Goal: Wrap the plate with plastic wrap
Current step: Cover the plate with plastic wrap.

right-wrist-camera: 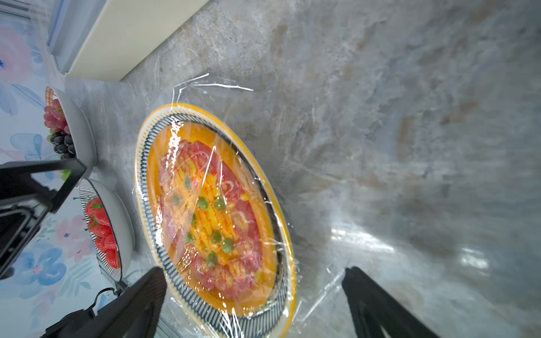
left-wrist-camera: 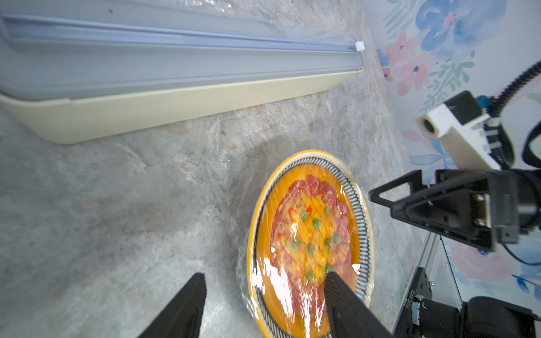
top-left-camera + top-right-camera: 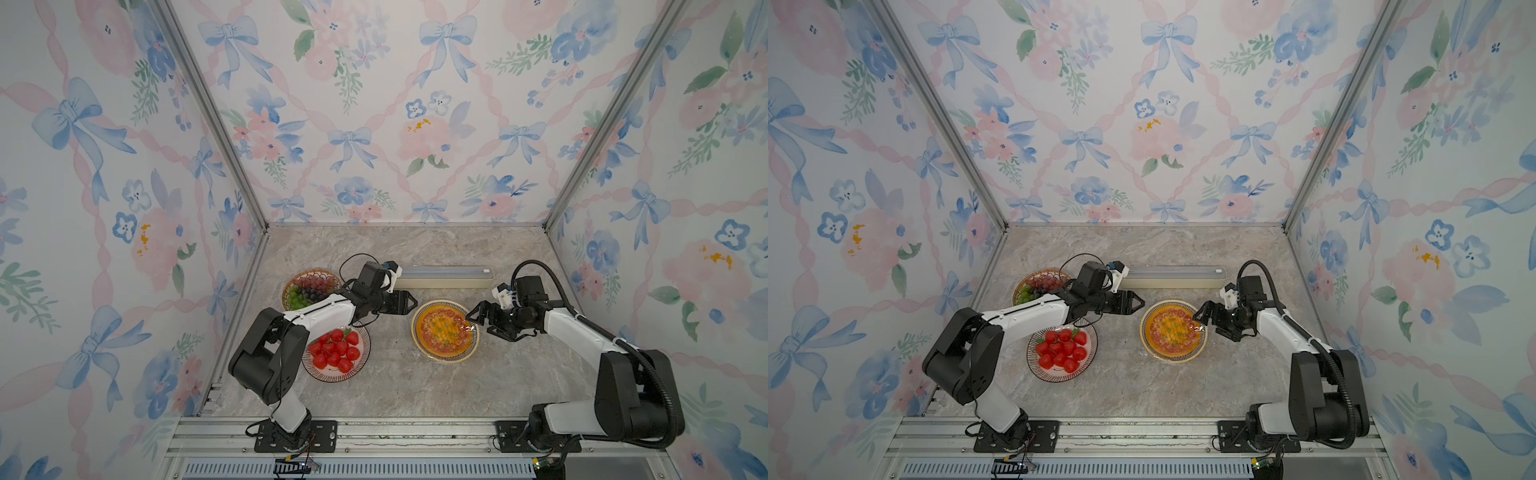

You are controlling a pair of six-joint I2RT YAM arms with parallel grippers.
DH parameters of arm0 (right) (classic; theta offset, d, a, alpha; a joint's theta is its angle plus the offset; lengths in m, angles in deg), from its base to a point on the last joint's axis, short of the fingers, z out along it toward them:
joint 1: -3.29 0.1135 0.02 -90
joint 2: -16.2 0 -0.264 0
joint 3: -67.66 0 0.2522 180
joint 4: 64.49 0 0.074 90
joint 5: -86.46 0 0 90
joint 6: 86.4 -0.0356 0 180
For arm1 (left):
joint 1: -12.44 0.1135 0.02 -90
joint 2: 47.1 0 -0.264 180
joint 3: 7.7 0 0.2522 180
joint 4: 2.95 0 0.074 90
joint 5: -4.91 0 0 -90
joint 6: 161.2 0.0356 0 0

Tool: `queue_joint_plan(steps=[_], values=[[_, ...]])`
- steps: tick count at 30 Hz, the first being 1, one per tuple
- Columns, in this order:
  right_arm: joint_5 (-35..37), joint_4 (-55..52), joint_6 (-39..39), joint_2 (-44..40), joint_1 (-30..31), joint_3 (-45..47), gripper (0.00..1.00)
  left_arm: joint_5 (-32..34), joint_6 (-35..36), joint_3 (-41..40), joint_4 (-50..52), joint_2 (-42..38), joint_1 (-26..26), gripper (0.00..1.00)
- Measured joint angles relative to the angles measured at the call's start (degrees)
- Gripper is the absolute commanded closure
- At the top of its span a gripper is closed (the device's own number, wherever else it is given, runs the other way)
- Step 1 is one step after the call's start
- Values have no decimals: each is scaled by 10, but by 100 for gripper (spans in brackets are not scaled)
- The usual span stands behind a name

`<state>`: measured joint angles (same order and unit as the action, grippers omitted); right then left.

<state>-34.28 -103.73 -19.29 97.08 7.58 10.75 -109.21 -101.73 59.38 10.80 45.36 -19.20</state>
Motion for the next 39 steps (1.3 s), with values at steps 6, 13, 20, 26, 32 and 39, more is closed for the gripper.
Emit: queue_joint_plan(steps=[6,13,20,26,32,39], values=[[-7,3,7,0,-52,13,3,2,-21,-65,19,-57,-8,34],[-53,-2,29,-56,-158,37,0,-5,-50,-99,33,-80,-34,34],[-72,-16,44,-63,-159,39,7,-14,-88,-105,34,-84,-101,34],[-56,-13,34,-61,-85,35,1,-27,-110,-103,32,-72,-148,32],[-11,9,24,-21,-20,4,1,-33,-125,-103,23,-35,-168,32],[48,27,24,22,38,-36,3,-50,-140,-103,-12,-4,-179,31]])
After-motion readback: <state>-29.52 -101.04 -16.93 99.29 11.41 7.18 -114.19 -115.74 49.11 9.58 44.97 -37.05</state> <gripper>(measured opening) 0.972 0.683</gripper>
